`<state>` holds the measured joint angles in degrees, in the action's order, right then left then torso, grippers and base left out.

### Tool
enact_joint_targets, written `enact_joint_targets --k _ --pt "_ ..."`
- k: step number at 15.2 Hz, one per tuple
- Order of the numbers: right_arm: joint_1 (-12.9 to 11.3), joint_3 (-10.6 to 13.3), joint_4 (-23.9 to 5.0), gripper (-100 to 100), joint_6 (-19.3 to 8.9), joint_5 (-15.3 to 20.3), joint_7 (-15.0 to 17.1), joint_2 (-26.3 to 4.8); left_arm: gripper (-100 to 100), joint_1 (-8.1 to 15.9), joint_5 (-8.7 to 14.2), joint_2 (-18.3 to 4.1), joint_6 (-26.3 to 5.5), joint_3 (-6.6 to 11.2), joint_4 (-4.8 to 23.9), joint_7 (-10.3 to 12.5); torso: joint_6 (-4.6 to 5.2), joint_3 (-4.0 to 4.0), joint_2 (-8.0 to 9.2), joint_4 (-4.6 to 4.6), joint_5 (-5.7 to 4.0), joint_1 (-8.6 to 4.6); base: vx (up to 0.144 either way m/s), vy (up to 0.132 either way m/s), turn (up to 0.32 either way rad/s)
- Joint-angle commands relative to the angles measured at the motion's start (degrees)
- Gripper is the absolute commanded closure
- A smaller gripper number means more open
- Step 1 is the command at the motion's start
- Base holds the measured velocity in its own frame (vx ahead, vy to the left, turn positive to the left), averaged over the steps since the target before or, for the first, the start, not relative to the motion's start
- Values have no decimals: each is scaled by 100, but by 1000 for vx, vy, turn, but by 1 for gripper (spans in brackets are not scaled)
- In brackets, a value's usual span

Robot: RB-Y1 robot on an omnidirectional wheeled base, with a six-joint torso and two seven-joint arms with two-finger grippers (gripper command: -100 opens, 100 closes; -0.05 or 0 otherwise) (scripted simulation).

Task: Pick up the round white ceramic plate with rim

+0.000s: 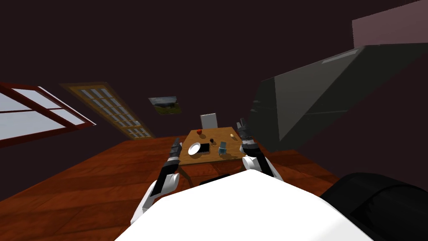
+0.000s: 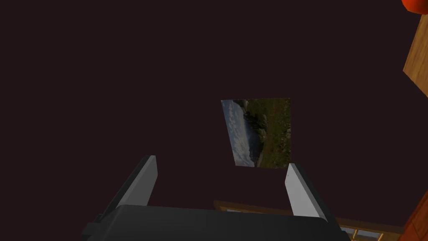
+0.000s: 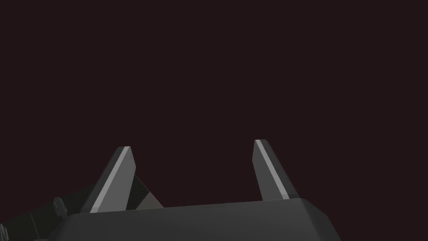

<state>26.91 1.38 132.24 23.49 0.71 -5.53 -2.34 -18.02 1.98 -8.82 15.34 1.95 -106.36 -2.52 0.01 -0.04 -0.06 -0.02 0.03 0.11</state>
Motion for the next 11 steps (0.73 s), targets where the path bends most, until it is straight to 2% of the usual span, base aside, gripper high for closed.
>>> enact_joint_targets --k 1,6,8,10,11 --pt "0 0 0 0 0 0 0 0 -100 133 44 -31 -122 24 267 51 0 0 0 0 0 0 6 19 -29" --pt "0 0 0 0 0 0 0 0 -100 399 170 -46 -414 30 863 174 -1 0 1 0 0 -3 7 18 -34" --pt "0 0 0 0 0 0 0 0 -100 399 170 -46 -414 30 944 174 0 0 1 0 0 -3 6 15 -21" --pt "0 0 0 0 0 0 0 0 -100 578 254 -35 -610 34 1309 256 0 1 2 0 0 -5 4 14 -36" --pt "0 0 0 0 0 0 0 0 -100 578 254 -35 -610 34 1401 256 0 1 1 0 -1 -3 7 20 -44"
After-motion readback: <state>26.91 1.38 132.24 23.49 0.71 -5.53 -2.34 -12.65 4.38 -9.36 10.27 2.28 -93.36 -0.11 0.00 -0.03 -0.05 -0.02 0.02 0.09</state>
